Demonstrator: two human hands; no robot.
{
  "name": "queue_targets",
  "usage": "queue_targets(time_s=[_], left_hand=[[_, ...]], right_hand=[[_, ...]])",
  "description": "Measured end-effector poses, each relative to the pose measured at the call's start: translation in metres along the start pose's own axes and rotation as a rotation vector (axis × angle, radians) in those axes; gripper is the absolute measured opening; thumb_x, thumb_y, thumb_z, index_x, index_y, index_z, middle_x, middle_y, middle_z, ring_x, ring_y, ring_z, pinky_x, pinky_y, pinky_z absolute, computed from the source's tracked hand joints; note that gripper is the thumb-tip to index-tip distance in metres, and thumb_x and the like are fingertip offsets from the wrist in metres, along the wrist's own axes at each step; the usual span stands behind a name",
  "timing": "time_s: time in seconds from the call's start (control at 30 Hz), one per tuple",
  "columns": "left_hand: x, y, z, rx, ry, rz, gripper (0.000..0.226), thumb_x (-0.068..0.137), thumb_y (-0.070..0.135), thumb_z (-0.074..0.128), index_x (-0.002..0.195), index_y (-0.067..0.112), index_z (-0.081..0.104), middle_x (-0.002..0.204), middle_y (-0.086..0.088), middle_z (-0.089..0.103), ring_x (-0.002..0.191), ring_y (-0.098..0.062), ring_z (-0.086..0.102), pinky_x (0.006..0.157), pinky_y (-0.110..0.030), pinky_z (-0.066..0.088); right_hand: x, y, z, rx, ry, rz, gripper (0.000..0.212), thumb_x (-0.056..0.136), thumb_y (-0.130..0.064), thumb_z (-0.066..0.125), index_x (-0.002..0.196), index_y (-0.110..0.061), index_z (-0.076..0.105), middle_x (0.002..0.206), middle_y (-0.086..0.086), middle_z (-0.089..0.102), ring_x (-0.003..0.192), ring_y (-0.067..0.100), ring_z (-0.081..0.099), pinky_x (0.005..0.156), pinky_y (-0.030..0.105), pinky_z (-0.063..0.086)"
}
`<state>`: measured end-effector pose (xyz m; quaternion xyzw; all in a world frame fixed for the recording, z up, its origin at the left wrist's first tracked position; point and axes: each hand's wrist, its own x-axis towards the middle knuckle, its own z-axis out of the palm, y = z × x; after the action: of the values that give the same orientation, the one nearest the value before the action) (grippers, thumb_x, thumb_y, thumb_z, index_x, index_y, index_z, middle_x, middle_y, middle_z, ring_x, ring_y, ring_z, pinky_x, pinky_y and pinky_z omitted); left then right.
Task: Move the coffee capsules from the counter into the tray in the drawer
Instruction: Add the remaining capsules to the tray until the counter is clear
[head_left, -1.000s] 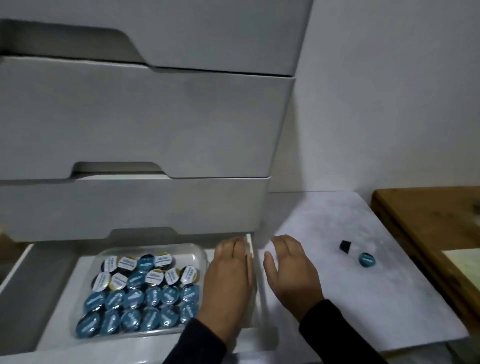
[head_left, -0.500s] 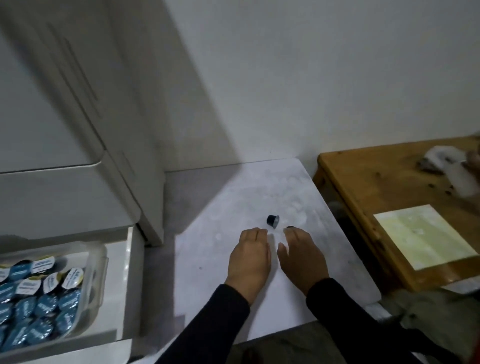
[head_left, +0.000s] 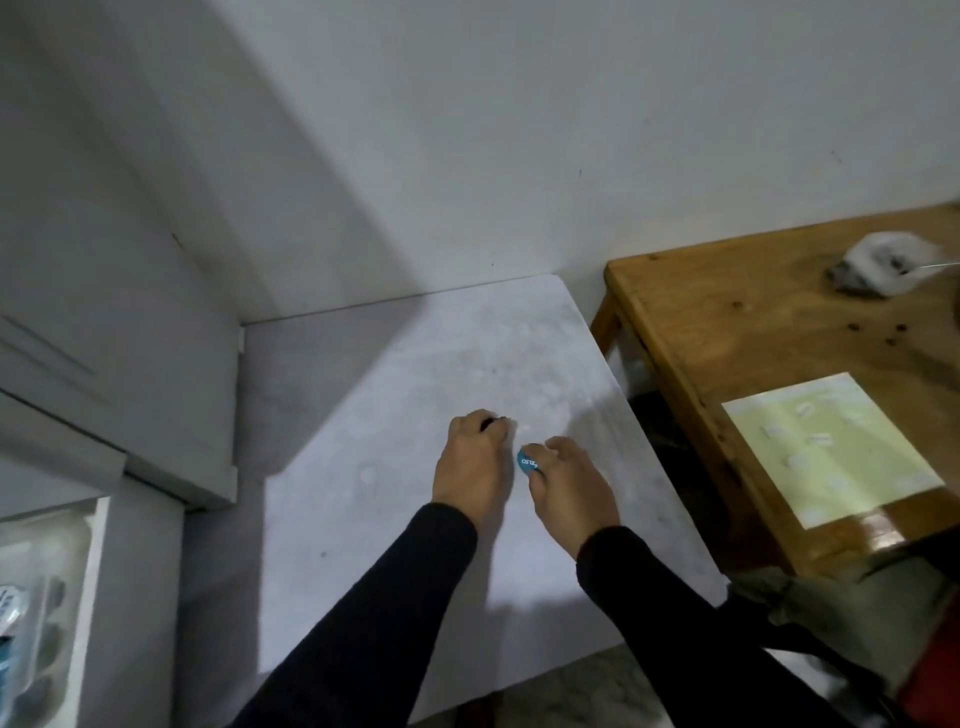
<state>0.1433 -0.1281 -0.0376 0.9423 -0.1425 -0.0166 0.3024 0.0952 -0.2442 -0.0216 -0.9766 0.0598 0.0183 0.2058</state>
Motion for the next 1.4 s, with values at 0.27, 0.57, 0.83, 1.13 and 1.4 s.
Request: queue_targets(time_s=[0.27,0.57,0.83,1.13,1.4], left_hand=[[0.004,0.002,-0.009,-0.445,0.119,-0.374,0.033,0.08,-0.001,0.046,0.089,0.022,0.068,0.091,0.013,0.063,0.086,-0.004,0.059,0.079,-0.015,0.046],[-0.006,-0.006,-0.045,-0.685,0.113,-0.555,0.029,0.085,-0.001,0.051,0.093,0.016,0.073,0.093,0.001,0.072,0.085,-0.008,0.067,0.076,-0.006,0.048],[-0.064,-0.015,-0.14,-0.955,0.238,-0.537,0.026,0.085,0.009,0.062,0.087,0.032,0.073,0.092,0.011,0.074,0.091,-0.005,0.068,0.081,-0.017,0.049],[-0.159,-0.084,-0.27,-0.939,0.348,-0.426,0.032,0.085,0.001,0.061,0.084,0.03,0.075,0.087,0.009,0.076,0.082,-0.001,0.069,0.07,-0.009,0.05],[-0.222,-0.219,-0.344,-0.727,0.244,-0.512,0.028,0.085,0.009,0.063,0.086,0.035,0.074,0.081,0.007,0.075,0.073,-0.01,0.064,0.063,-0.015,0.047]], right_hand=[[0.013,0.005,0.002,0.29,-0.03,0.146,0.024,0.086,-0.001,0.053,0.101,-0.012,0.069,0.106,0.009,0.059,0.093,0.018,0.057,0.077,0.01,0.034],[0.021,-0.019,-0.008,0.791,-0.009,0.433,0.03,0.078,0.005,0.055,0.073,-0.017,0.074,0.085,0.008,0.073,0.081,0.022,0.067,0.081,0.036,0.055],[0.0,-0.097,-0.055,1.194,0.007,0.324,0.023,0.076,0.011,0.058,0.078,-0.007,0.072,0.065,-0.005,0.071,0.06,0.002,0.063,0.056,0.011,0.052],[-0.048,-0.236,-0.063,1.343,-0.182,0.094,0.014,0.081,0.008,0.061,0.079,-0.003,0.069,0.075,0.013,0.07,0.066,0.015,0.065,0.061,0.017,0.056],[-0.092,-0.369,0.01,1.235,-0.282,0.111,0.016,0.077,0.009,0.063,0.073,-0.005,0.069,0.067,0.008,0.071,0.061,0.016,0.064,0.059,0.02,0.056]])
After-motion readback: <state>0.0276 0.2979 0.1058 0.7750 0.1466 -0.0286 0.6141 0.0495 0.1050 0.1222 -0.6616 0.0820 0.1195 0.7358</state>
